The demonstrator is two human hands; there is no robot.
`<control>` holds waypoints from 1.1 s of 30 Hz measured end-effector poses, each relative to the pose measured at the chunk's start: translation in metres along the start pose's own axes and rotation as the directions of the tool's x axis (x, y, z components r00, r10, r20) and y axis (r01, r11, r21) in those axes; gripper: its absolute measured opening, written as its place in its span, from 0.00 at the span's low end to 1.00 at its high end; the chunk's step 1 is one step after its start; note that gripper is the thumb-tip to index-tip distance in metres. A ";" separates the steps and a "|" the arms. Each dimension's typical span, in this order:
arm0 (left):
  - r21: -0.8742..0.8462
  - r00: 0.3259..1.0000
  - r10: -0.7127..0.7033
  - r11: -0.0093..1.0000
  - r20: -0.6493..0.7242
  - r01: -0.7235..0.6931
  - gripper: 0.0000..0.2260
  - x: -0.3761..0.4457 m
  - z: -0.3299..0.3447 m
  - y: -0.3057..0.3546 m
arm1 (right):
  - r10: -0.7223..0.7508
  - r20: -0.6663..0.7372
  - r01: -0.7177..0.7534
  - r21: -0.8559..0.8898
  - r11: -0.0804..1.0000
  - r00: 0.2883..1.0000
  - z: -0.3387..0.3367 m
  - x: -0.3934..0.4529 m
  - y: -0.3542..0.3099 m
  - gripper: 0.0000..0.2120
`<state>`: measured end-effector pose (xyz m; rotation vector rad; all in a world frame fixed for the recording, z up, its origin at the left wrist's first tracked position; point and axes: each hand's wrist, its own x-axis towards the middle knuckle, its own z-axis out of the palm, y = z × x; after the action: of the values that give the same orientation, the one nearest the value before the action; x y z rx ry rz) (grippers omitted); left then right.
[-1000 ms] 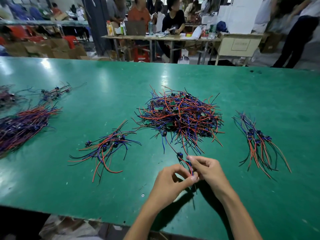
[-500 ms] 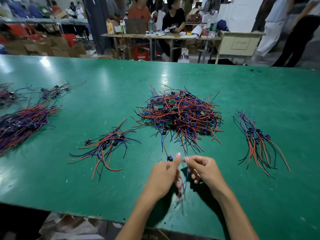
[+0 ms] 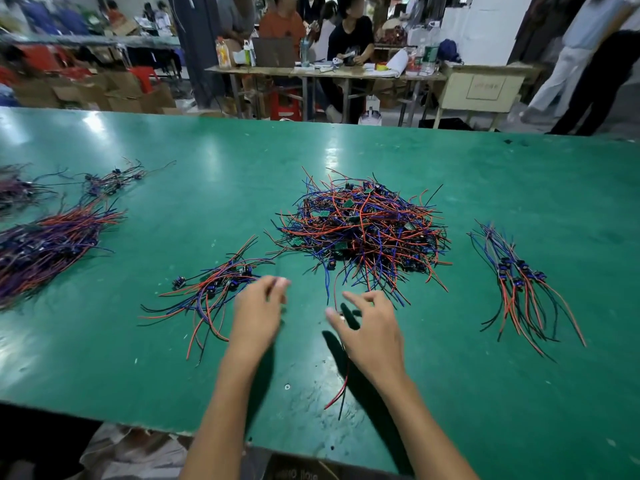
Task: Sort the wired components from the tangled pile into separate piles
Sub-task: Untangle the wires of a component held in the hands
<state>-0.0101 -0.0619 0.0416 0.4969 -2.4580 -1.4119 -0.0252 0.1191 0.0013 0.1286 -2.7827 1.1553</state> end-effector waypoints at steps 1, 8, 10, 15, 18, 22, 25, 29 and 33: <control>0.230 0.997 -0.040 0.972 -0.071 0.055 0.12 0.011 -0.010 -0.007 | -0.027 0.021 0.029 -0.097 0.995 0.999 0.005 -0.003 0.002 0.21; 0.561 0.951 0.146 0.827 -0.274 0.035 0.20 0.000 -0.003 -0.027 | 0.015 -0.058 0.002 0.293 0.956 0.998 0.004 -0.002 0.015 0.05; 0.299 0.984 0.138 0.949 -0.112 -0.099 0.09 -0.016 0.017 -0.021 | 0.048 -0.085 0.000 0.495 0.869 0.995 0.001 -0.005 0.020 0.06; -0.361 0.903 0.123 0.932 0.412 0.038 0.08 -0.047 0.057 0.004 | 0.102 -0.116 0.009 0.701 0.713 0.988 -0.006 -0.009 0.024 0.07; -0.422 0.869 0.125 0.901 0.479 0.103 0.06 -0.049 0.065 0.008 | 0.116 -0.111 0.003 0.736 0.677 0.987 -0.007 -0.010 0.024 0.07; -0.444 0.872 0.104 0.885 0.478 0.138 0.07 -0.049 0.064 0.008 | 0.148 -0.128 0.008 0.780 0.626 0.981 -0.011 -0.012 0.022 0.04; -0.456 0.858 0.134 0.881 0.496 0.126 0.09 -0.049 0.060 0.004 | 0.209 -0.070 -0.062 0.823 0.565 0.975 -0.011 -0.010 0.020 0.08; -0.419 0.816 0.155 0.900 0.557 0.115 0.10 -0.048 0.057 -0.002 | 0.190 -0.013 -0.098 0.819 0.565 0.982 -0.012 -0.011 0.023 0.09; -0.394 0.767 0.188 0.915 0.613 0.090 0.10 -0.048 0.055 -0.003 | 0.158 -0.026 -0.054 0.873 0.485 0.987 -0.017 -0.013 0.023 0.13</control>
<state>0.0126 -0.0005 0.0096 -0.1974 -2.4732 -2.2965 -0.0137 0.1475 -0.0048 -0.0243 -1.8166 2.4234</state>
